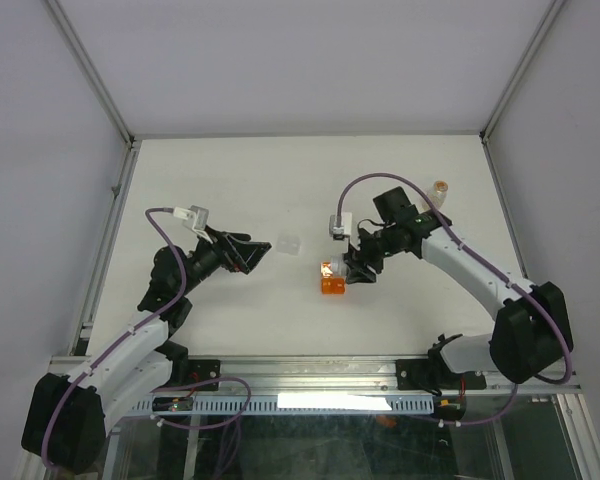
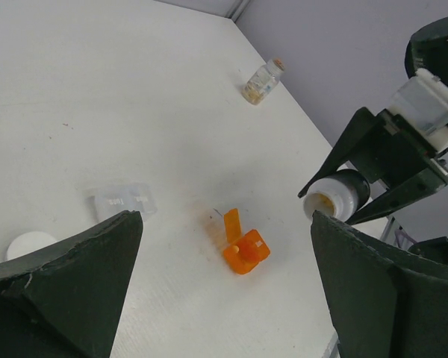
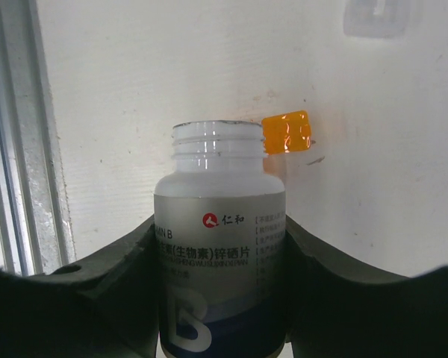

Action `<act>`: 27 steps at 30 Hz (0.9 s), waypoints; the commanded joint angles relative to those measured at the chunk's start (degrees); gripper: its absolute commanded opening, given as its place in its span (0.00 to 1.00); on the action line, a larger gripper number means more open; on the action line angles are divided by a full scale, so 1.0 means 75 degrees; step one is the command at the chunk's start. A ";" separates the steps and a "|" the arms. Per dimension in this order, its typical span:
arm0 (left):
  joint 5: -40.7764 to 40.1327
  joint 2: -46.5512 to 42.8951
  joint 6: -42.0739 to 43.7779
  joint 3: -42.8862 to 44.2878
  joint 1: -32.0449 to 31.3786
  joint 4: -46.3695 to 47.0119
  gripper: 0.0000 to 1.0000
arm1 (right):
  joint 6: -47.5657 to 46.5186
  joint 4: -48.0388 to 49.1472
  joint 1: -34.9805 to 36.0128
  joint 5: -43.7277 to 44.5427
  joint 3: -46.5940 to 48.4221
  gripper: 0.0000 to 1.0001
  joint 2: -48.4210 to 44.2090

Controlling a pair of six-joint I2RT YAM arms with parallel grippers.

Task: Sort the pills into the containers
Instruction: Pour the pill into the pill container.

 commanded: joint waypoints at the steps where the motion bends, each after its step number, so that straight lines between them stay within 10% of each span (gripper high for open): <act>1: -0.0140 -0.0235 0.0287 0.0080 0.0058 0.0180 0.99 | -0.0302 0.0082 0.0254 0.0786 0.0045 0.00 0.0304; 27: -0.0280 -0.0441 0.0418 0.0000 0.0059 0.0035 0.99 | -0.0105 0.0287 0.1147 0.2222 -0.0012 0.00 0.1677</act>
